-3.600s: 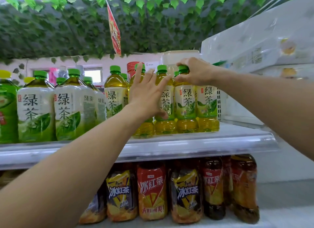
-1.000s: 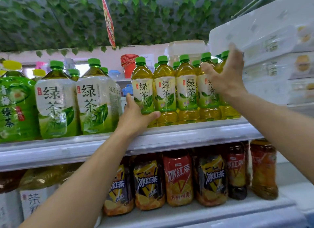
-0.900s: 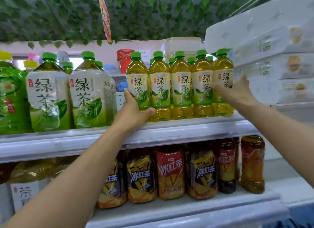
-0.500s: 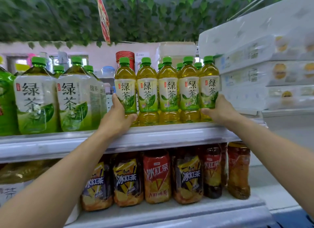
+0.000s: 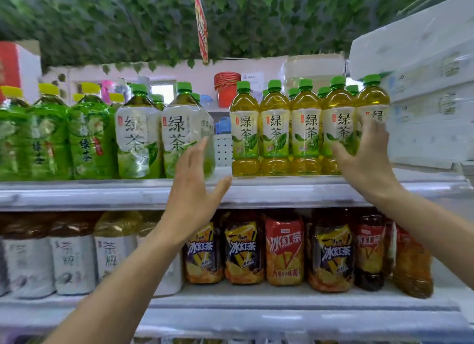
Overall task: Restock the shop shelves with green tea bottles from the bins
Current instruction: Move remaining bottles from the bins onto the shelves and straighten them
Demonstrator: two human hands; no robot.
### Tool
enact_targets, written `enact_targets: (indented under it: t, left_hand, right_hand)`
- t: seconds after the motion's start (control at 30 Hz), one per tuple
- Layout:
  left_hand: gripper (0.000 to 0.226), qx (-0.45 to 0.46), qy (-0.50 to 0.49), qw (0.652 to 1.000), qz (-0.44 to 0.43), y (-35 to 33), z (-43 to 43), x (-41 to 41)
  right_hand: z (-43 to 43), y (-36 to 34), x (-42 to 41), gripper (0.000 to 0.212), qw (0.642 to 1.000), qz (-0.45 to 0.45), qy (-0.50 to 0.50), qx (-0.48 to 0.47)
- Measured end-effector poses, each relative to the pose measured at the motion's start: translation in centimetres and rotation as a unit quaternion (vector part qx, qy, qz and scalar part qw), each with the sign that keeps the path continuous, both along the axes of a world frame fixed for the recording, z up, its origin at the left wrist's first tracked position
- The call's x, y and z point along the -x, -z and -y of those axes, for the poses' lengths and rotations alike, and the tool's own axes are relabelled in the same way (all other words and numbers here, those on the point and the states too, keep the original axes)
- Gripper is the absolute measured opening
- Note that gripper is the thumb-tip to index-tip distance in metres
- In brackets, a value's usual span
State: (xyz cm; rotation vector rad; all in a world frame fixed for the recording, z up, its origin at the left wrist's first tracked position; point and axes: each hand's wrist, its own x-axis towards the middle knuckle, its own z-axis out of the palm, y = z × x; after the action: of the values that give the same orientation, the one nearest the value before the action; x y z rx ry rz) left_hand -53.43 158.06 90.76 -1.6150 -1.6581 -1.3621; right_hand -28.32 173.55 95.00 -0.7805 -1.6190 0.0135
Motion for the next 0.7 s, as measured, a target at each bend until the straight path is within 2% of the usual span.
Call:
enact_targets:
  t: [0.13, 0.27, 0.33, 0.4, 0.53, 0.7]
  left_hand:
    - [0.082, -0.02, -0.049, 0.998, 0.022, 0.7, 2.4, 5.4]
    - [0.086, -0.037, -0.11, 0.993, 0.011, -1.3, 3.8, 11.8]
    - [0.093, -0.022, -0.131, 0.99, -0.05, -2.3, 4.3, 14.4]
    - [0.103, 0.015, -0.169, 0.977, -0.13, -3.2, 4.4, 16.7]
    - [0.113, 0.072, -0.24, 0.941, -0.227, -4.4, 4.1, 19.6]
    - [0.109, 0.053, -0.25, 0.929, -0.268, -4.4, 3.9, 20.5]
  right_hand:
    - [5.6, -0.3, 6.9, 0.058, 0.983, 0.087, -0.157, -0.028]
    - [8.8, -0.8, 14.8, 0.075, 0.957, 0.175, -0.227, 0.043]
    - [9.1, -1.5, 18.2, 0.088, 0.951, 0.17, -0.233, 0.11]
    - [8.8, -2.0, 20.8, 0.091, 0.953, 0.141, -0.214, 0.16]
    - [7.7, -1.2, 23.5, 0.066, 0.96, 0.121, -0.197, 0.156]
    - [7.1, -0.3, 24.4, 0.051, 0.974, 0.096, -0.16, 0.128]
